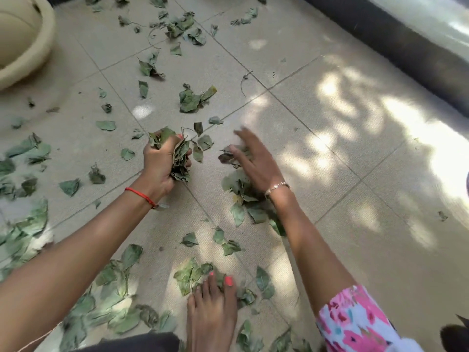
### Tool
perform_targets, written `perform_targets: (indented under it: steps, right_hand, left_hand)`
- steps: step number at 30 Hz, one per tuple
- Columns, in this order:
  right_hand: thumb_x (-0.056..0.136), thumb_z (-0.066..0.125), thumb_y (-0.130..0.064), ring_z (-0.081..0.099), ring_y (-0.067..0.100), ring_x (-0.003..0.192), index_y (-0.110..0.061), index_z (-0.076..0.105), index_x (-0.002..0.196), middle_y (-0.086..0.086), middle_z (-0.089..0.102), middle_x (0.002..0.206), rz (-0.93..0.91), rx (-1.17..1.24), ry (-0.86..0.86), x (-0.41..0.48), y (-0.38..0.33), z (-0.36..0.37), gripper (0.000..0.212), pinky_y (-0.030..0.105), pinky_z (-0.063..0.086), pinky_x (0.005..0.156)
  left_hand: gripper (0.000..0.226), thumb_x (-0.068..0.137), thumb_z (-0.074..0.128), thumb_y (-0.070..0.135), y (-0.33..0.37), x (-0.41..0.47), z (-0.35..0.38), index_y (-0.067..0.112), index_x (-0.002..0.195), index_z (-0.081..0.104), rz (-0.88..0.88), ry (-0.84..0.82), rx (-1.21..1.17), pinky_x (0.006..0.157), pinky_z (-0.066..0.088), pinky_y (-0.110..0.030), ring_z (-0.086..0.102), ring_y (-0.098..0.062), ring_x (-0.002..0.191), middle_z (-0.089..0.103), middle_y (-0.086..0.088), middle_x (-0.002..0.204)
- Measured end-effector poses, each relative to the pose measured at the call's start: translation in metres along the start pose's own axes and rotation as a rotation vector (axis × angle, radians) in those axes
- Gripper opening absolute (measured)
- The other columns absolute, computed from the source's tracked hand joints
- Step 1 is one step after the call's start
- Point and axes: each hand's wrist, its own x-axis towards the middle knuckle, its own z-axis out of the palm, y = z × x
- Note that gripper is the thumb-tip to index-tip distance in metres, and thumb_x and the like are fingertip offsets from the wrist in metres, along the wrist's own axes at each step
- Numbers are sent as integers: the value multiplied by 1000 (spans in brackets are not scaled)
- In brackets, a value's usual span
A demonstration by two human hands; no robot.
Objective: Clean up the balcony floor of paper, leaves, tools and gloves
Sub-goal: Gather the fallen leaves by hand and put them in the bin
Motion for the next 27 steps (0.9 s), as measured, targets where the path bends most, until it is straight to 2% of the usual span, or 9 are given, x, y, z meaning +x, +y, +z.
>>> perform_targets:
  steps: [3, 5, 8, 11, 15, 17, 21, 24, 27]
  right_hand:
    - [89, 27, -60, 22, 18, 141, -17, 36, 138, 4, 28, 151, 289, -91, 541, -45, 3, -1, 66, 44, 21, 115]
    - [82, 25, -68, 16, 19, 143, -14, 29, 141, 8, 22, 153, 474, -101, 638, -76, 3, 11, 80, 44, 15, 117]
    - [76, 20, -79, -6, 17, 144, -13, 6, 147, 7, -1, 157, 551, -222, 417, -103, -3, 45, 98, 40, -3, 118]
    - [77, 27, -79, -4, 19, 144, -14, 4, 146, 8, 3, 156, 393, -343, 342, -85, -9, 65, 97, 40, -6, 117]
    - [81, 32, -73, -14, 18, 143, -16, -12, 146, 8, -12, 155, 187, -331, 140, -31, -20, 69, 97, 33, -10, 116]
    - [82, 36, -69, -11, 20, 143, -15, -9, 147, 11, -10, 155, 122, -321, 96, -2, -23, 66, 96, 32, -6, 117]
    - [78, 45, -70, 2, 25, 144, -18, 9, 147, 13, 6, 154, -41, -307, 91, 43, -30, 59, 94, 37, 4, 119]
    - [84, 45, -62, 5, 23, 144, -22, 19, 146, 10, 13, 154, -125, -246, 151, 70, -35, 50, 79, 36, 1, 116]
    - [92, 38, -54, -1, 20, 145, -22, 21, 146, 6, 7, 156, -154, -332, 112, 108, -36, 45, 65, 35, -4, 116]
  left_hand:
    - [15, 88, 58, 9, -2, -4, -11, 15, 77, 51, 18, -16, 30, 41, 42, -20, 60, -14, 55, 55, -5, 72]
    - [12, 88, 59, 10, -3, -2, -19, 17, 83, 50, 17, -27, 21, 42, 43, -20, 60, -15, 58, 55, -4, 75]
    - [11, 89, 59, 11, -2, 2, -25, 16, 83, 50, 12, -5, -9, 41, 43, -20, 60, -15, 56, 58, -3, 69]
    - [17, 90, 58, 8, 5, 6, -20, 14, 77, 48, 2, 30, -102, 38, 40, -18, 57, -13, 48, 59, 3, 52]
    - [20, 90, 58, 8, 13, 14, -15, 12, 75, 47, 15, 64, -132, 36, 39, -17, 56, -13, 44, 58, 4, 47]
    - [21, 90, 58, 8, 15, 21, -17, 13, 73, 46, 25, 53, -157, 37, 40, -17, 56, -13, 45, 58, 5, 49]
    - [24, 90, 57, 6, 18, 34, -20, 13, 70, 45, 46, 56, -200, 38, 39, -17, 55, -13, 44, 56, 3, 50]
    - [24, 90, 56, 6, 20, 43, -20, 14, 70, 45, 53, 69, -203, 38, 39, -17, 55, -13, 45, 56, 4, 49]
    - [23, 89, 58, 6, 18, 50, -19, 15, 70, 47, 62, 91, -168, 39, 39, -17, 55, -14, 48, 57, 3, 51]
